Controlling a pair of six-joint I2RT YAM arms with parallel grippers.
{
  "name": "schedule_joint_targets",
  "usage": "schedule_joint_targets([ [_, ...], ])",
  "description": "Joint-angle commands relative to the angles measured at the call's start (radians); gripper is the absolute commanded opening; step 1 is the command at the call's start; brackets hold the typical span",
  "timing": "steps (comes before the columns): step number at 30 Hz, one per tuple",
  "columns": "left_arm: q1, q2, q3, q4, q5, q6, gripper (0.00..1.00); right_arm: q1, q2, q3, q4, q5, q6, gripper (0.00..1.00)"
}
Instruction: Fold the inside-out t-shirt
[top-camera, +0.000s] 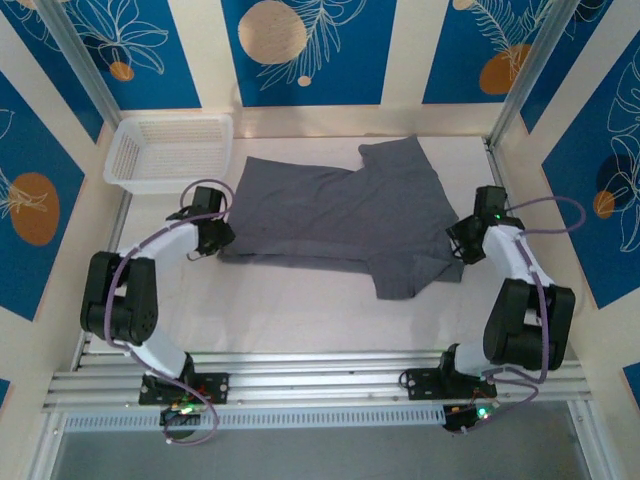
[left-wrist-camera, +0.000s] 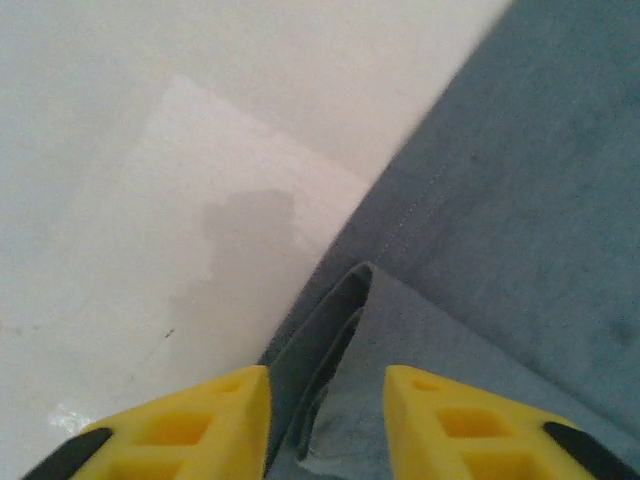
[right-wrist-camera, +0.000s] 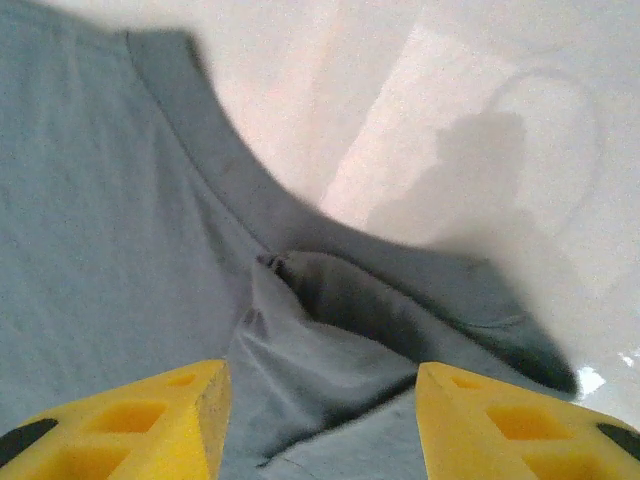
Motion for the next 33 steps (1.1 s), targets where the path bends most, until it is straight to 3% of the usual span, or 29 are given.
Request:
schedule_joint_targets([
  [1, 0.002, -0.117, -0.001, 0.0, 0.056, 0.048, 0.42, 0.013, -0.112, -0.085, -0.057, -0.025, 0.016, 0.52],
  [5, -0.077, -0.195, -0.007, -0.025, 0.122, 0.121, 0.47, 0.022, -0.128, -0.202, 0.05, -0.121, -0.043, 0.53],
  [8, -0.144, -0.207, -0.022, -0.041, 0.148, 0.146, 0.48, 0.047, -0.048, -0.177, 0.082, -0.212, -0.105, 0.54],
  [17, -0.176, -0.232, -0.122, 0.002, 0.17, 0.092, 0.5, 0.087, 0.167, -0.059, 0.086, -0.159, -0.123, 0.57],
  [20, -0.176, -0.233, -0.106, -0.016, 0.154, 0.104, 0.51, 0.089, 0.174, -0.053, 0.095, -0.163, -0.116, 0.47],
  [24, -0.177, -0.225, -0.092, -0.026, 0.135, 0.112, 0.51, 0.094, 0.168, -0.052, 0.093, -0.171, -0.108, 0.14],
  [27, -0.176, -0.217, -0.089, -0.026, 0.131, 0.107, 0.51, 0.103, 0.152, -0.046, 0.07, -0.175, -0.105, 0.0],
  [33, -0.177, -0.209, -0.093, -0.025, 0.129, 0.107, 0.51, 0.154, 0.114, 0.035, 0.023, -0.191, -0.015, 0.0],
])
